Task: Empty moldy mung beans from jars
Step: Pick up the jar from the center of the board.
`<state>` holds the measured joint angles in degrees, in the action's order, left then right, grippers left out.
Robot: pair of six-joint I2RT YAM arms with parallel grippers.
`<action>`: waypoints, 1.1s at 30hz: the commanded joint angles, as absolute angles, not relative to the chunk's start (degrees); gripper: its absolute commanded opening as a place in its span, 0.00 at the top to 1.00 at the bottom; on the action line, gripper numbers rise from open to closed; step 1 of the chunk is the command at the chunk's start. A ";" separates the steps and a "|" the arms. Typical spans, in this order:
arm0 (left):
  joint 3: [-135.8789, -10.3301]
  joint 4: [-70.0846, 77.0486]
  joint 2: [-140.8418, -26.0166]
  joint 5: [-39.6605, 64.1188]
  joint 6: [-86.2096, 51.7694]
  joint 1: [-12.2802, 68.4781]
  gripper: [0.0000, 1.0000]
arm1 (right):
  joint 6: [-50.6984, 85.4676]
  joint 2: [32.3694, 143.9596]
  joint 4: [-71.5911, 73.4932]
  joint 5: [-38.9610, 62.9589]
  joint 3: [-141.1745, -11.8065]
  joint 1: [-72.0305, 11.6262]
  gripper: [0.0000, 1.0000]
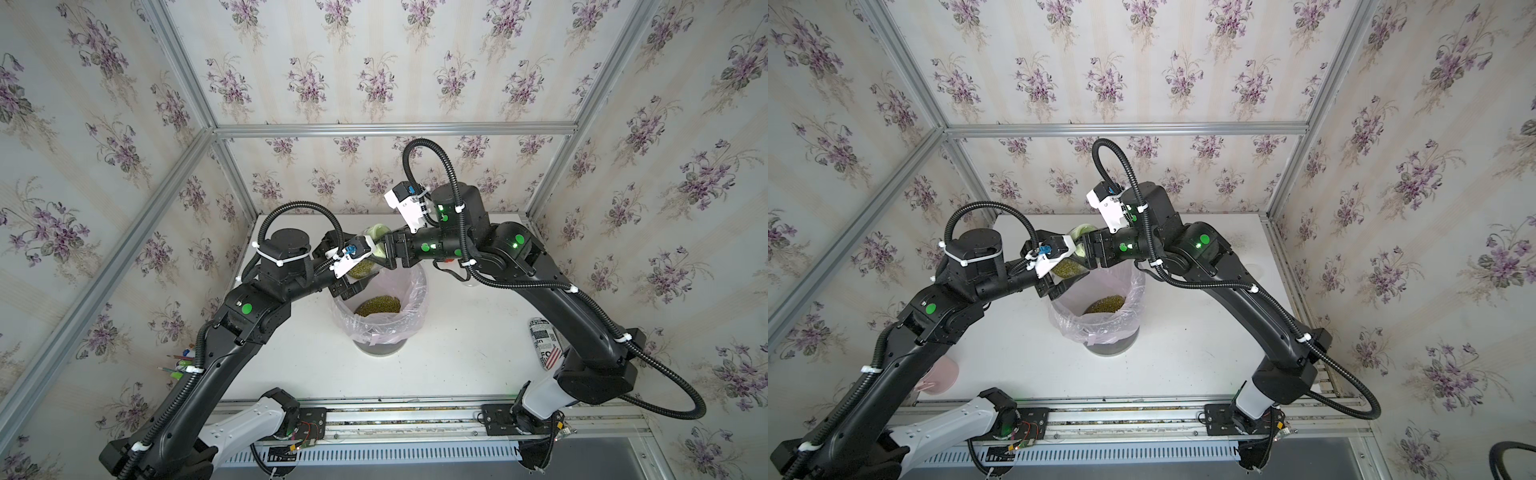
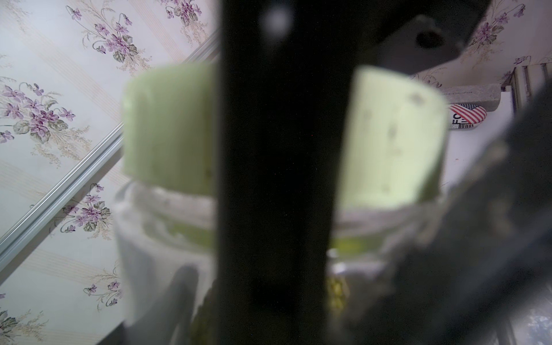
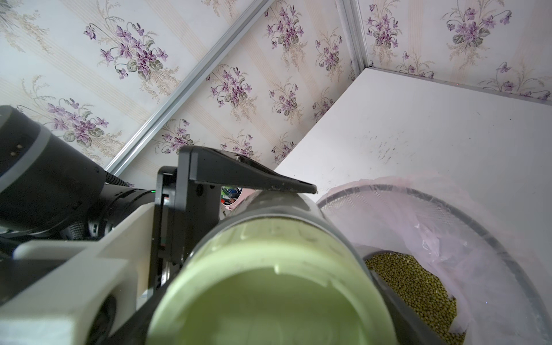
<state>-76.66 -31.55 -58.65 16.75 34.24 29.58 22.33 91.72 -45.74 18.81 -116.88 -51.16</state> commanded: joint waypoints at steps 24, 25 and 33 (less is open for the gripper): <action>-76.55 -27.14 -58.36 18.34 36.38 29.53 1.00 | 21.97 90.89 -44.29 20.48 -114.86 -48.08 0.27; -76.44 -27.09 -58.44 18.36 36.31 29.53 1.00 | 21.97 91.00 -44.46 20.48 -115.17 -48.08 0.25; -75.59 -27.16 -58.36 18.24 36.56 29.67 1.00 | 21.80 90.98 -44.82 20.59 -116.28 -48.16 0.13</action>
